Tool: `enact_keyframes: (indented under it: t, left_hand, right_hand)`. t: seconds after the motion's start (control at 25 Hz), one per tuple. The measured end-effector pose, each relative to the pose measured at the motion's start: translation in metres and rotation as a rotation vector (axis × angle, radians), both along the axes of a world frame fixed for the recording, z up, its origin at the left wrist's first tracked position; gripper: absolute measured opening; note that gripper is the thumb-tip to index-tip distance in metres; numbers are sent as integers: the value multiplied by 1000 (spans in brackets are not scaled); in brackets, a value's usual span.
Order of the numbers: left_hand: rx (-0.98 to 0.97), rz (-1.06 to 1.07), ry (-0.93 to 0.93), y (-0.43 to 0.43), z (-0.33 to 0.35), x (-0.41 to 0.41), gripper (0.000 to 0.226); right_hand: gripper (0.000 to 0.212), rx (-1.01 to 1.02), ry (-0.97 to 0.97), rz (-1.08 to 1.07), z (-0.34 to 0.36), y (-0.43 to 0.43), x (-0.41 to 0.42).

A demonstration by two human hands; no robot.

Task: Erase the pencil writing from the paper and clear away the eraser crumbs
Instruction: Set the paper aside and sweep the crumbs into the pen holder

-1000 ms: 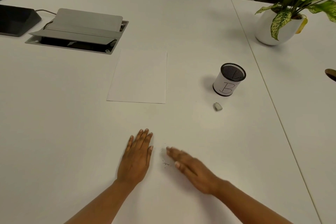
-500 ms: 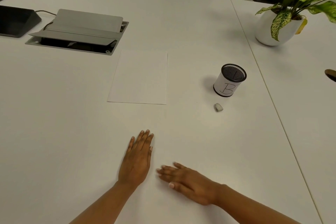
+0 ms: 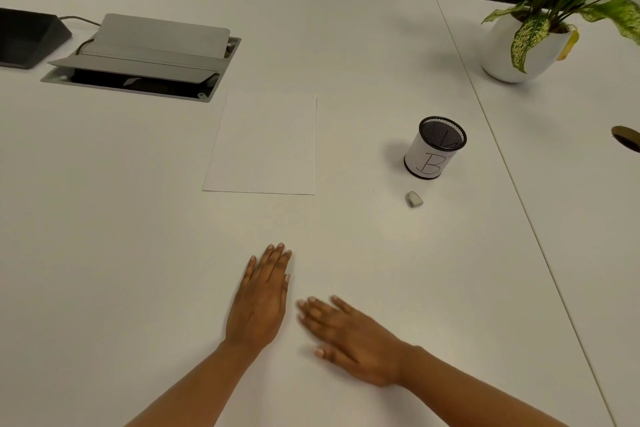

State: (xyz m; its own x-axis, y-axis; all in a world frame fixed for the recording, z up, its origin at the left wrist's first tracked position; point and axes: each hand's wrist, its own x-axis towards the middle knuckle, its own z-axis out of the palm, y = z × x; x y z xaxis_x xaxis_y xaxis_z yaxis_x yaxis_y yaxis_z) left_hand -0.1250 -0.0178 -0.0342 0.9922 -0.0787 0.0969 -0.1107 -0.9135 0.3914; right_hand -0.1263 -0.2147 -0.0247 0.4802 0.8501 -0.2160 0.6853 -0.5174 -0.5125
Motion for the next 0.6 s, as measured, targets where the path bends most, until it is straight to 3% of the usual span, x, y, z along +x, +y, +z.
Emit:
enact_keyframes:
  t: [0.08, 0.16, 0.28, 0.4, 0.52, 0.6]
  left_hand:
    - [16, -1, 0, -1, 1, -1, 69]
    - [24, -1, 1, -1, 2, -1, 67]
    - [18, 3, -1, -1, 2, 0, 68]
    - [24, -1, -2, -1, 2, 0, 69]
    - [27, -2, 2, -2, 3, -1, 69]
    - [28, -5, 3, -1, 4, -1, 69]
  right_hand:
    - [47, 92, 173, -51, 7, -10, -4]
    - [43, 217, 270, -312, 14, -21, 3]
    - [47, 102, 60, -604, 13, -32, 12]
    - [65, -111, -79, -488, 3, -19, -9]
    - [71, -60, -31, -285, -2, -2, -41]
    - [63, 39, 125, -266, 2, -3, -45]
